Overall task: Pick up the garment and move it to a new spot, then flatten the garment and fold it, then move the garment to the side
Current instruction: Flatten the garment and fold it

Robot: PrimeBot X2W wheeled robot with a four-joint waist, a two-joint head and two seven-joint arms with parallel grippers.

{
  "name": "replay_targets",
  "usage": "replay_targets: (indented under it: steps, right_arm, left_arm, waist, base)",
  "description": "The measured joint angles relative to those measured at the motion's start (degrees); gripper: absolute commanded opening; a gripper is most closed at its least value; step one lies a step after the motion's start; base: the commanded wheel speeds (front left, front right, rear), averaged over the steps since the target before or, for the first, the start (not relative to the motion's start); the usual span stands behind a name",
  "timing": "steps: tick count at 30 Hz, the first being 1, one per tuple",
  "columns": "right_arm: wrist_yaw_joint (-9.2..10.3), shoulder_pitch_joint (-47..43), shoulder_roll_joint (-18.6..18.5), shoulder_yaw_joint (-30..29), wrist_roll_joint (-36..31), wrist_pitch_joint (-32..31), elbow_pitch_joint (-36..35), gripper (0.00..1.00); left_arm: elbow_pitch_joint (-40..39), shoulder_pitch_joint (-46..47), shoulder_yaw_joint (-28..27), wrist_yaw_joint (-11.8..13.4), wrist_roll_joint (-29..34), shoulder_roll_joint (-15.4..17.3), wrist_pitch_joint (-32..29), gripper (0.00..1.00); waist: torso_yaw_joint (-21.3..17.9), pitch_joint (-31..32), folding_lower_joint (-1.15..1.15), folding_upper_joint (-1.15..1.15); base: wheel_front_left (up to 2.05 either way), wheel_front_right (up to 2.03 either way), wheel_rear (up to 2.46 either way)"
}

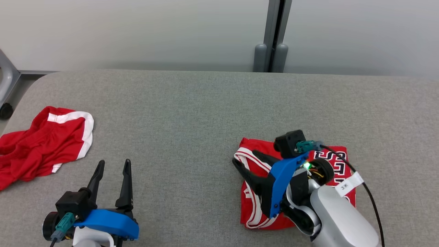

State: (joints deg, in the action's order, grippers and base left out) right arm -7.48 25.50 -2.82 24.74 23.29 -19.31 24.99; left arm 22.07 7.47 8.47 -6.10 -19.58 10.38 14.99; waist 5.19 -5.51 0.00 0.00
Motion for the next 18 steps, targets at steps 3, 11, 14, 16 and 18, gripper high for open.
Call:
replay_targets:
  steps: [3, 11, 14, 16, 18]
  right_arm:
    - [-0.01, 0.1, 0.0, -0.4, 4.8, 2.7, -3.7, 1.0]
    - [0.0, -3.2, 0.0, -16.2, -8.0, 11.3, -12.4, 1.0]
    - [0.0, -7.8, 0.0, -21.7, -12.9, 13.5, -16.3, 1.0]
    - [0.0, -10.8, 0.0, -25.1, -15.9, 15.6, -18.7, 1.0]
    - [0.0, -13.8, -0.2, -27.7, -18.3, 18.0, -20.5, 1.0]
  left_arm:
    - [0.0, -0.3, -0.2, 0.0, 0.0, 0.1, 0.0, 1.0]
    - [-1.1, -1.2, -0.8, 0.0, 0.0, 0.4, 0.0, 1.0]
    - [-1.6, -1.5, -1.0, 0.2, 0.0, 0.2, 0.0, 1.0]
    - [-1.8, -1.7, -1.1, 0.3, 0.0, 0.1, 0.0, 1.0]
    - [-1.9, -2.0, -1.5, 0.3, 0.0, 0.2, 0.0, 1.0]
  waist:
    - [-0.4, 0.6, 0.0, 0.0]
    - [-2.4, 1.7, 0.0, 0.0]
    - [-3.0, 2.1, 0.0, 0.0]
    - [-3.4, 2.4, 0.0, 0.0]
    - [-3.7, 2.7, 0.0, 0.0]
  base:
    - [0.0, 0.0, 0.0]
    - [0.0, 0.0, 0.0]
    - [0.0, 0.0, 0.0]
    - [0.0, 0.0, 0.0]
    - [0.0, 0.0, 0.0]
